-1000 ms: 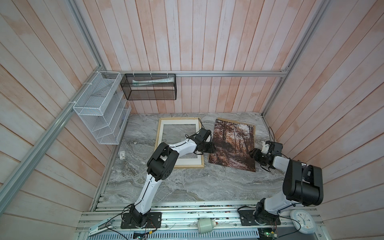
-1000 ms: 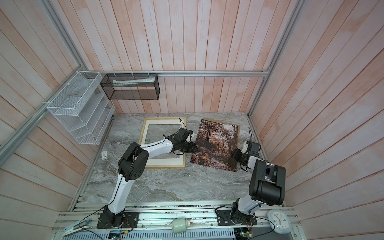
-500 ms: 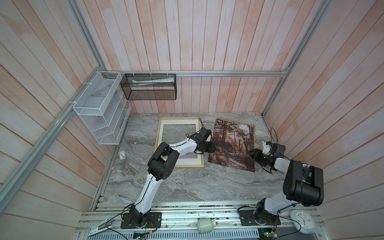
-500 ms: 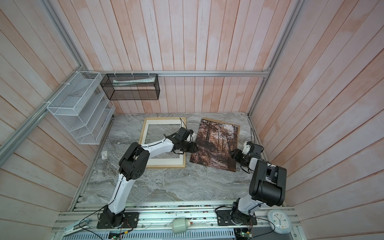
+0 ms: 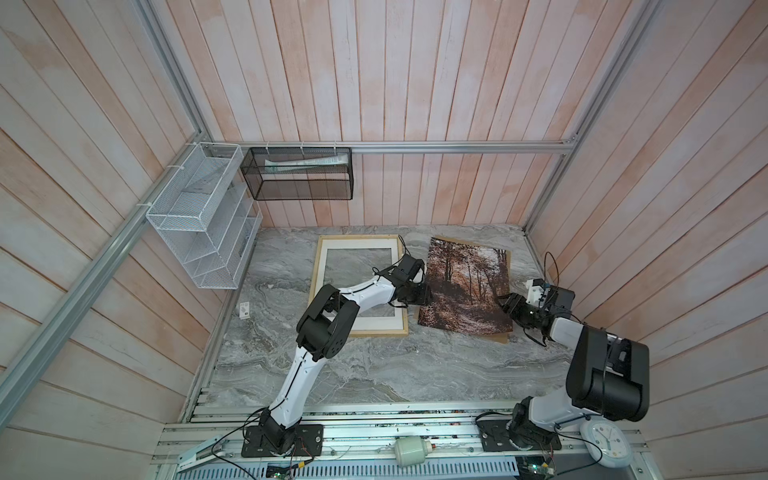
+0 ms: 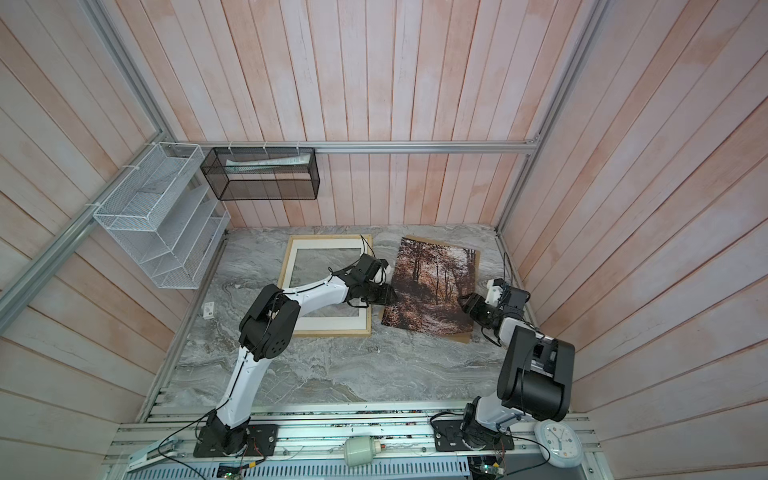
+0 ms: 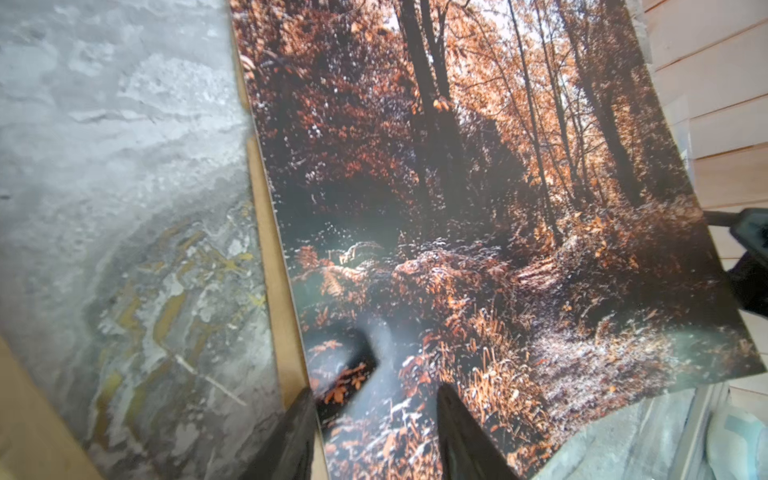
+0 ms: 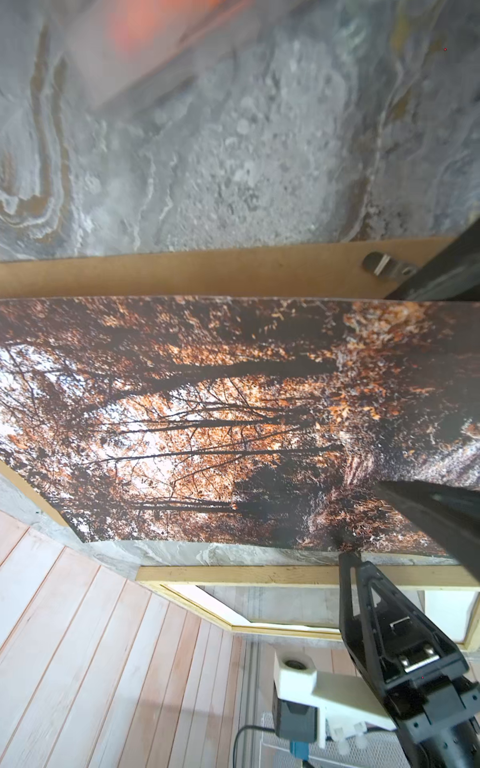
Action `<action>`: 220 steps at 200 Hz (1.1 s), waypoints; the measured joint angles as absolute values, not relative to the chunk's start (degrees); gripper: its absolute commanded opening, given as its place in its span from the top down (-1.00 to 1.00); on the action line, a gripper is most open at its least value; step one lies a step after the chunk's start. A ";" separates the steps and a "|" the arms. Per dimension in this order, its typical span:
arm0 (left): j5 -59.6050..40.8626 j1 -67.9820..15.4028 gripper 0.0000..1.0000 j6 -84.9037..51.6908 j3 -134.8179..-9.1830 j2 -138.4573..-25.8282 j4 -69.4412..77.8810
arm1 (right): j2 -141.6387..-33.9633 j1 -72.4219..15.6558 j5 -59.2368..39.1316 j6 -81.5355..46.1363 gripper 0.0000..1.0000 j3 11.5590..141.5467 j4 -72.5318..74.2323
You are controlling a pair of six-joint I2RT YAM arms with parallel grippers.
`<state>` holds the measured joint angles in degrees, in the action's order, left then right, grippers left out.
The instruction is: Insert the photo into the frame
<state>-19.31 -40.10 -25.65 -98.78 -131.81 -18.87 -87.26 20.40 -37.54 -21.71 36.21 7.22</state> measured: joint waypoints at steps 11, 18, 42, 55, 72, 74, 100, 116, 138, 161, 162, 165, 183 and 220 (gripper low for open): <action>-19.49 -40.10 0.02 -25.65 -98.80 -131.81 -18.87 | -87.26 20.40 -38.06 -22.13 -0.18 35.88 7.44; -19.51 -40.10 0.02 -25.65 -98.80 -131.83 -18.87 | -87.26 20.40 -38.33 -22.31 -0.15 35.75 7.64; -19.51 -40.10 0.03 -25.52 -98.80 -131.83 -18.87 | -87.33 20.40 -39.07 -22.85 0.01 35.53 8.23; -19.51 -40.10 0.03 -25.50 -98.80 -131.83 -18.87 | -87.33 20.40 -39.38 -23.09 0.12 35.51 8.58; -19.49 -40.10 0.03 -25.50 -98.80 -131.83 -18.87 | -87.33 20.40 -39.59 -23.20 0.24 35.51 8.91; -19.49 -40.10 0.03 -25.50 -98.80 -131.83 -18.87 | -87.33 20.40 -39.59 -23.33 0.26 35.51 8.88; -19.44 -40.10 0.03 -25.50 -98.80 -131.83 -18.85 | -86.91 20.40 -39.48 -23.33 0.45 35.51 8.67; -19.40 -40.10 0.03 -25.50 -98.80 -131.83 -18.83 | -85.56 20.40 -39.20 -22.90 0.56 35.51 8.05; -19.14 -40.10 0.03 -25.47 -98.80 -131.83 -18.81 | -82.94 20.40 -38.50 -22.46 0.65 35.51 7.03; -18.96 -40.10 0.03 -25.15 -98.80 -131.79 -18.81 | -80.55 20.40 -37.67 -22.20 0.72 35.51 5.76; -18.94 -40.10 0.03 -25.10 -98.80 -131.79 -18.81 | -80.42 20.38 -37.63 -22.15 0.73 35.51 5.67; -18.90 -40.10 0.03 -25.06 -98.80 -131.79 -18.81 | -80.20 20.38 -37.50 -22.04 0.74 35.51 5.54; -18.24 -40.10 0.03 -24.75 -98.80 -131.61 -18.85 | -79.02 20.14 -36.97 -21.30 0.82 35.53 4.38; -16.86 -40.10 0.02 -23.75 -98.80 -130.89 -18.90 | -77.21 18.35 -35.46 -20.49 0.88 35.68 2.09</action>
